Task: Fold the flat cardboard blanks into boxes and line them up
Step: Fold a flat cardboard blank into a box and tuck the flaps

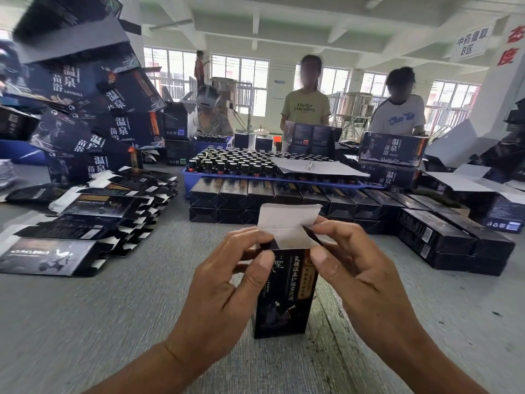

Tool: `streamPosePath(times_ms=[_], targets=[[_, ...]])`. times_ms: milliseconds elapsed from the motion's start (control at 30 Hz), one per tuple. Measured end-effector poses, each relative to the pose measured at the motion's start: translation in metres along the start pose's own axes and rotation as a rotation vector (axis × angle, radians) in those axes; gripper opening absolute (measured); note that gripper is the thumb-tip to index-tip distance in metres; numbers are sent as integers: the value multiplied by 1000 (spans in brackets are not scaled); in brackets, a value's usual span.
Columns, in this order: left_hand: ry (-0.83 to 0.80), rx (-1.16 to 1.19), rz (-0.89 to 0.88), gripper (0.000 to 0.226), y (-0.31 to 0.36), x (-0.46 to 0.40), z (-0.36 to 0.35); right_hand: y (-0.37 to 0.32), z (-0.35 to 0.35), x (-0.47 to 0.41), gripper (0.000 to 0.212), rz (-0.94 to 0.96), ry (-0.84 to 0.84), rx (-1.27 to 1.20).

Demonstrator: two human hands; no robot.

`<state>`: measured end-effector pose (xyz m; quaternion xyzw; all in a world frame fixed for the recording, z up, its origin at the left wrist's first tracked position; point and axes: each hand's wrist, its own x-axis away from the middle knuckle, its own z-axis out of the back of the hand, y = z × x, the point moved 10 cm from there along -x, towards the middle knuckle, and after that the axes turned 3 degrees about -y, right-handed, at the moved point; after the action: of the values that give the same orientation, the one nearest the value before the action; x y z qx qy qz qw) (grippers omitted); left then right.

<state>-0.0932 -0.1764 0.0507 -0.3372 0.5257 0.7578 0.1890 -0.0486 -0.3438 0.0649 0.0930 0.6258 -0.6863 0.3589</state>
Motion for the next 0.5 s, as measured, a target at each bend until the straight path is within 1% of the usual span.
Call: streamPosePath(times_ms=[133, 167, 233, 367, 500], targets=[[-3, 2, 4, 24, 1, -1, 0, -3, 3, 0, 42, -7, 34, -42], [-6, -3, 1, 26, 1, -1, -1, -5, 2, 0, 43, 4, 30, -45], [-9, 1, 2, 28, 1, 0, -1, -9, 1, 1, 33, 27, 32, -51], [-27, 25, 13, 27, 1, 1, -3, -16, 5, 1, 15, 54, 100, 8], [-2, 63, 37, 24, -1, 1, -1, -12, 7, 1, 17, 40, 118, -25]])
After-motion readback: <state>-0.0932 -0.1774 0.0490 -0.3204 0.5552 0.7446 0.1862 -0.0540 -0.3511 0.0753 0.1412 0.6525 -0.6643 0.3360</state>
